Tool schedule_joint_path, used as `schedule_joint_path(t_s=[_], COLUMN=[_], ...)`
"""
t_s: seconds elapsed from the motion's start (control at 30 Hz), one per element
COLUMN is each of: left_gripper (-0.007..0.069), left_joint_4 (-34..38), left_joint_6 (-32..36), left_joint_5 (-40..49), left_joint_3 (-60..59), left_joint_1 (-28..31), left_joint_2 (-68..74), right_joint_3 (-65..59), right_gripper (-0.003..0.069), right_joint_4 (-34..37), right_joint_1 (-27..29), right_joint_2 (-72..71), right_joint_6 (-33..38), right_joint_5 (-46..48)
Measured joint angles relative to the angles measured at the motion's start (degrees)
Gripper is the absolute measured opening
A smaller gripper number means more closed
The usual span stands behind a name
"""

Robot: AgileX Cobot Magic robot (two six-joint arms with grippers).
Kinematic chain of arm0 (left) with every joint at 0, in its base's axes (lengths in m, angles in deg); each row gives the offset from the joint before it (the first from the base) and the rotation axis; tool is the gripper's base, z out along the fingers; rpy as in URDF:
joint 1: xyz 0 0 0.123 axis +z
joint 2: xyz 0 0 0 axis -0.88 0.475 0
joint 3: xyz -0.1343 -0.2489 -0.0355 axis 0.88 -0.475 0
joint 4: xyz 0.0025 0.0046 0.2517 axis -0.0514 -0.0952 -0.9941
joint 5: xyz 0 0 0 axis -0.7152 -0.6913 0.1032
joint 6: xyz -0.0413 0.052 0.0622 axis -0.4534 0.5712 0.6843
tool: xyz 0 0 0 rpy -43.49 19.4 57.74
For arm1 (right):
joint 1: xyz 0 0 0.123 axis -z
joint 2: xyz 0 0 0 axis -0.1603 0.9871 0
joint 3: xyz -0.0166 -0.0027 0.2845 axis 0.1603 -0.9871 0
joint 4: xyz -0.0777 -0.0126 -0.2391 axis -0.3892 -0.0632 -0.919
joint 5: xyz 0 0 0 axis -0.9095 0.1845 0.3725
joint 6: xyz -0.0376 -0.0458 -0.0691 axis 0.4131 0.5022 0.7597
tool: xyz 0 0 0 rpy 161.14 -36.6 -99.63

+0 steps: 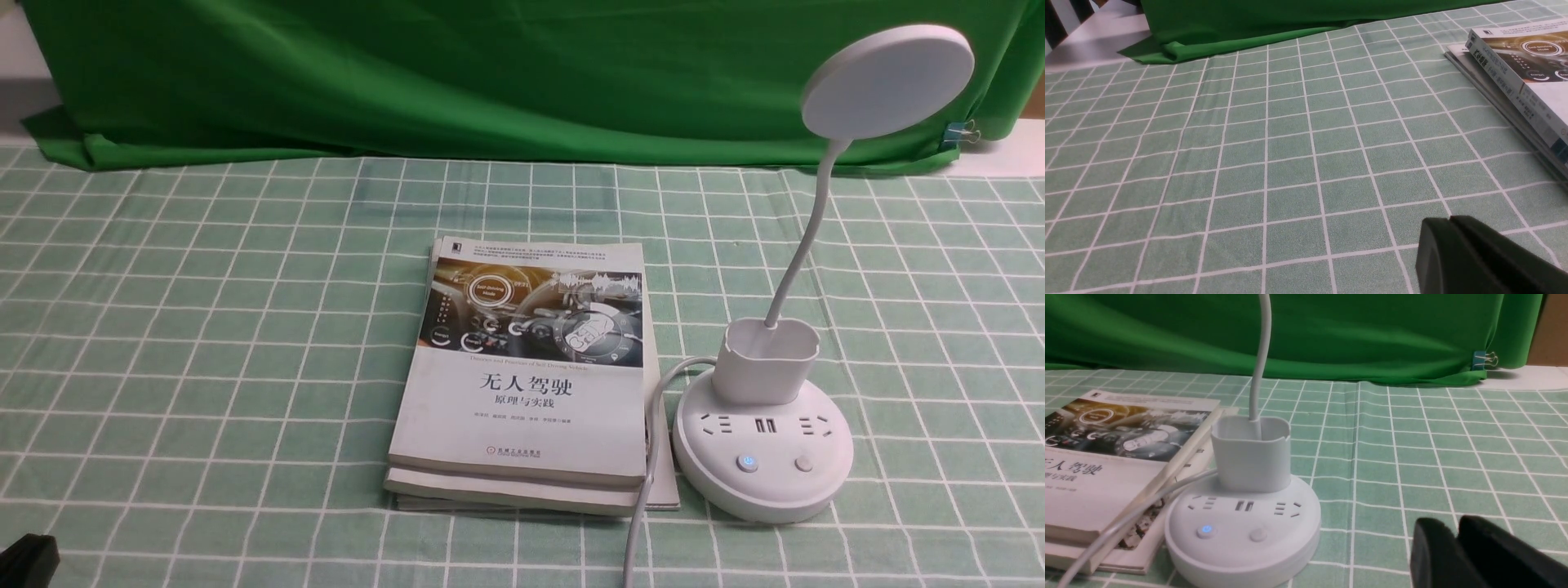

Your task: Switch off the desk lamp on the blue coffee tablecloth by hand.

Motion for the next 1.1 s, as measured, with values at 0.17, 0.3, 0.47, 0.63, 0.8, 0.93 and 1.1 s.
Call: schedule_joint_path(t_s=[0.17,0.3,0.47,0.63,0.8,0.93,1.1], left_gripper=[0.0000,0.0000,0.0000,0.0000,0.0000,0.0000,0.0000], left_joint_4=[0.0,0.0,0.0,0.0,0.0,0.0,0.0], left_joint_6=[0.0,0.0,0.0,0.0,0.0,0.0,0.0], left_joint_5=[0.0,0.0,0.0,0.0,0.0,0.0,0.0], left_joint_3=[0.0,0.0,0.0,0.0,0.0,0.0,0.0], left_joint_1=[0.0,0.0,0.0,0.0,0.0,0.0,0.0], left_joint_2=[0.0,0.0,0.0,0.0,0.0,0.0,0.0], right_joint_3=[0.0,0.0,0.0,0.0,0.0,0.0,0.0], right_gripper=[0.0119,0.0127,0.0141,0.0153,0.0160,0.0166,0.0173], right_joint_4=[0.0,0.0,0.0,0.0,0.0,0.0,0.0], right_joint_1=[0.0,0.0,0.0,0.0,0.0,0.0,0.0], right_joint_2=[0.0,0.0,0.0,0.0,0.0,0.0,0.0], right_joint_6=[0.0,0.0,0.0,0.0,0.0,0.0,0.0], right_joint_5=[0.0,0.0,0.0,0.0,0.0,0.0,0.0])
